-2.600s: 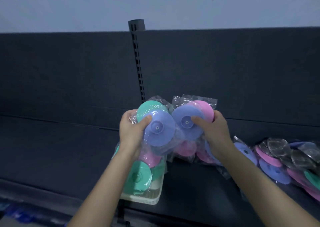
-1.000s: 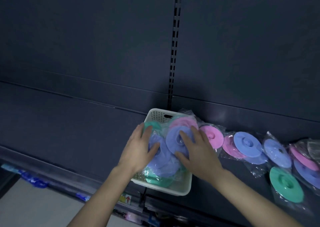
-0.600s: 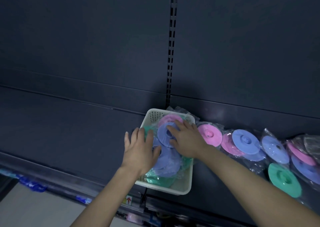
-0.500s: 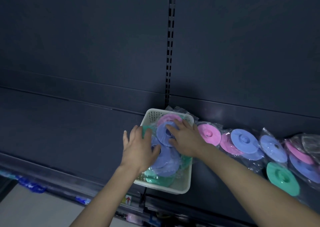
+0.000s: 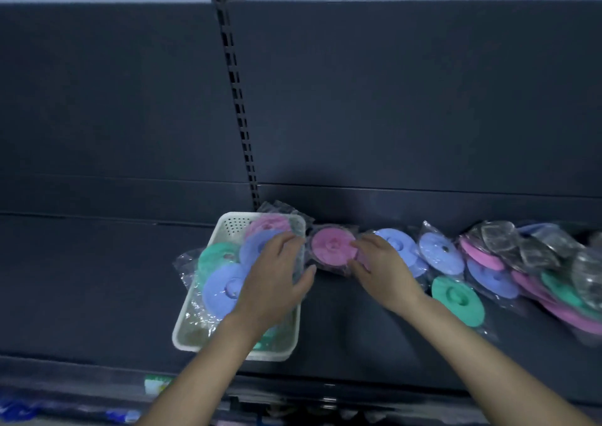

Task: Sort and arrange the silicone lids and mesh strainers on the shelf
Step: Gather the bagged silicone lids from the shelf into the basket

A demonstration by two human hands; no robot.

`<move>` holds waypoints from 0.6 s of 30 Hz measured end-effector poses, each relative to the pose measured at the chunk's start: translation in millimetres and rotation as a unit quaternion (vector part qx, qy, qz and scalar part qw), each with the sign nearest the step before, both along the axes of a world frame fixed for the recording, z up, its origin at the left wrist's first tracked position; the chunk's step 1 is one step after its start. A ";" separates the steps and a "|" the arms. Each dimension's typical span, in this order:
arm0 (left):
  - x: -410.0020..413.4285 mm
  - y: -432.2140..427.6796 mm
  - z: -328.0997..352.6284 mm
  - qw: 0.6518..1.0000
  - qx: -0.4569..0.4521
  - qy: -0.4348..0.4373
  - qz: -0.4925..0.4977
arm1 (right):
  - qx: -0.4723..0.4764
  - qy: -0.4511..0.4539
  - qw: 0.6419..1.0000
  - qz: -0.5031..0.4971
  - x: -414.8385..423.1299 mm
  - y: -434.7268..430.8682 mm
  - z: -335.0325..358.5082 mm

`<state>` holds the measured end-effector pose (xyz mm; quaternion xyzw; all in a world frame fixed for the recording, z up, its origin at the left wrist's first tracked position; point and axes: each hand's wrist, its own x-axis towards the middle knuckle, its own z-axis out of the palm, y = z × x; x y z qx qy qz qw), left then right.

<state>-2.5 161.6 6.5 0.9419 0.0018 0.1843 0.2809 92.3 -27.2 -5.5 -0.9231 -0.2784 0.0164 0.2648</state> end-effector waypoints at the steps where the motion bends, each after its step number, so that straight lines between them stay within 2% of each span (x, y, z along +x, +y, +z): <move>1: 4.1 -10.4 1.2 1.000 0.002 -0.005 -0.011 | -0.002 0.001 1.000 -0.010 -0.7 -12.6 0.0; 4: 18.8 -38.1 -2.0 0.999 0.019 -0.009 -0.036 | -0.023 0.014 0.998 -0.065 -0.6 -48.9 -3.2; 12: 64.4 -83.9 -32.0 0.984 0.085 0.146 -0.062 | -0.110 0.067 0.982 -0.138 20.4 -113.5 -20.0; 18: 106.0 -84.4 -58.1 0.956 0.151 0.247 0.045 | -0.163 0.064 0.977 -0.117 50.3 -122.6 -31.2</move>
